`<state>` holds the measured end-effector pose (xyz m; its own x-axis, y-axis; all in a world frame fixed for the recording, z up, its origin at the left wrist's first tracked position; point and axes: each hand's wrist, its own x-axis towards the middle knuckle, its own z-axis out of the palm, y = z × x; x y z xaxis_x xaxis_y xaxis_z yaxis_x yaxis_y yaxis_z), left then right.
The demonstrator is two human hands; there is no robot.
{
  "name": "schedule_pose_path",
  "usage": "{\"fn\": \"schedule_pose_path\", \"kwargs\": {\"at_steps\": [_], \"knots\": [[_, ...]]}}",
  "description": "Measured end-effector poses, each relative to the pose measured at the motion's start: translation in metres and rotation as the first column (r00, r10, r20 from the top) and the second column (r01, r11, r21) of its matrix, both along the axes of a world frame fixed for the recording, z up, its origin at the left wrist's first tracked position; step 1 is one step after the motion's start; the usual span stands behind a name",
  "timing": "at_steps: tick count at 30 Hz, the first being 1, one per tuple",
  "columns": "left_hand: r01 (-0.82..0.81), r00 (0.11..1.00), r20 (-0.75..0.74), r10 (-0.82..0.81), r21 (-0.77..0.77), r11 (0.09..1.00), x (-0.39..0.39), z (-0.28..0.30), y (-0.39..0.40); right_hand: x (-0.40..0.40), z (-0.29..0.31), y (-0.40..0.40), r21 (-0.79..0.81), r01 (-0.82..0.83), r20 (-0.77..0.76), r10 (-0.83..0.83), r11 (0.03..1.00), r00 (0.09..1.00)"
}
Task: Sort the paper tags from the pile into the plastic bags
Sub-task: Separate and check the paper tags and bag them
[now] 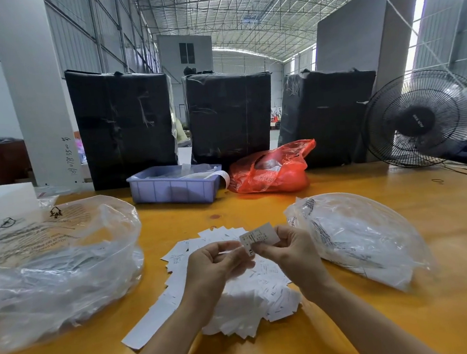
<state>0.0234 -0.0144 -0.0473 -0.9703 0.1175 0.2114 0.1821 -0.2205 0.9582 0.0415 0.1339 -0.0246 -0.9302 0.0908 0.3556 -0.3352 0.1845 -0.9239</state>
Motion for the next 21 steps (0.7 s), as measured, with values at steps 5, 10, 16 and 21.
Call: {"fn": "schedule_pose_path", "kwargs": {"at_steps": [5,10,16,21], "knots": [[-0.042,0.999,0.001,0.042,0.012,0.999,-0.0045,-0.0028,-0.0022,-0.0019,-0.0031,0.0023,0.017,-0.096,0.093,0.094,0.995,0.991],[-0.014,1.000,0.015,0.013,0.019,1.000,-0.0048,-0.0034,-0.0015,-0.0014,-0.0039,0.0024,0.005,-0.161,0.124,0.159,0.987,0.979],[0.010,0.999,0.041,-0.011,0.025,1.000,-0.0040,-0.0025,-0.0018,-0.0054,-0.0052,0.0030,0.042,-0.048,0.014,0.048,0.998,0.999],[0.043,0.998,0.053,-0.047,0.066,0.997,-0.0014,-0.0006,0.0005,-0.0080,-0.0056,0.0055,-0.005,0.059,-0.118,-0.059,0.998,0.991]]}}
